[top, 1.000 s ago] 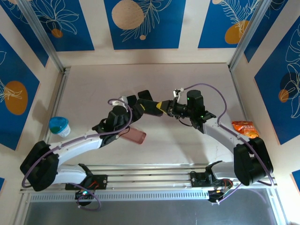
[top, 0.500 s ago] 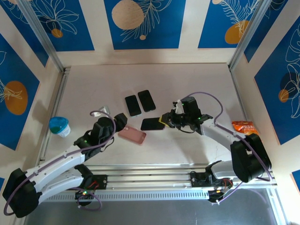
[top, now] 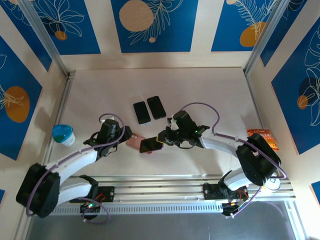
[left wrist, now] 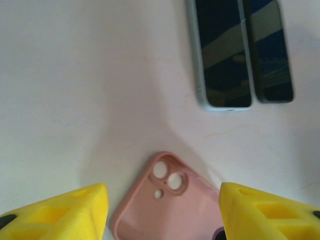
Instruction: Put the phone into the phone case
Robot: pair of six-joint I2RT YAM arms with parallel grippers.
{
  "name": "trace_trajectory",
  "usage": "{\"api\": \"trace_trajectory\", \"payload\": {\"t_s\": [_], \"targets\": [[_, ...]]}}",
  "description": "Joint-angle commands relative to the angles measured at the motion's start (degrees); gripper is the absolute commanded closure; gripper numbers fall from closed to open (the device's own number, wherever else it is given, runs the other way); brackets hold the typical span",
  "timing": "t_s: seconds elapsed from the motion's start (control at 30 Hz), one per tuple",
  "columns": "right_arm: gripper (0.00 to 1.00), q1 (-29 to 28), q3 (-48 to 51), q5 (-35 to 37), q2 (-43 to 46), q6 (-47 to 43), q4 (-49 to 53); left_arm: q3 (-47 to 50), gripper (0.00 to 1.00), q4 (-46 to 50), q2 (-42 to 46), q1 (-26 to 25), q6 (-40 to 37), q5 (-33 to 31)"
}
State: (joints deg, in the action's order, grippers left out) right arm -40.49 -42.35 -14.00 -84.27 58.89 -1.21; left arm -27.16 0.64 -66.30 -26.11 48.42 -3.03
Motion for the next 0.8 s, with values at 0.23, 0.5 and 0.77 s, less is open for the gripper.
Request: {"api": "trace_trajectory", "payload": {"t_s": [0.23,0.5,0.77], "targets": [[1.00,-1.1,-4.5,1.2,-5.0,4.7,-9.0,-2.9,0.42,-10.7,-11.1,4.1,-4.0,13.3],[1.00,0.3,-5.3,-0.3,-7.0,5.0,-9.5,-1.8,0.42,-15.5,-16.4,4.1,-1.2,16.9],[1.00,2.2,-4.7,-3.7,-7.2,4.2,-8.7,1.0,0.42,-12.6,-11.7,3.9,1.2,18.1]]}}
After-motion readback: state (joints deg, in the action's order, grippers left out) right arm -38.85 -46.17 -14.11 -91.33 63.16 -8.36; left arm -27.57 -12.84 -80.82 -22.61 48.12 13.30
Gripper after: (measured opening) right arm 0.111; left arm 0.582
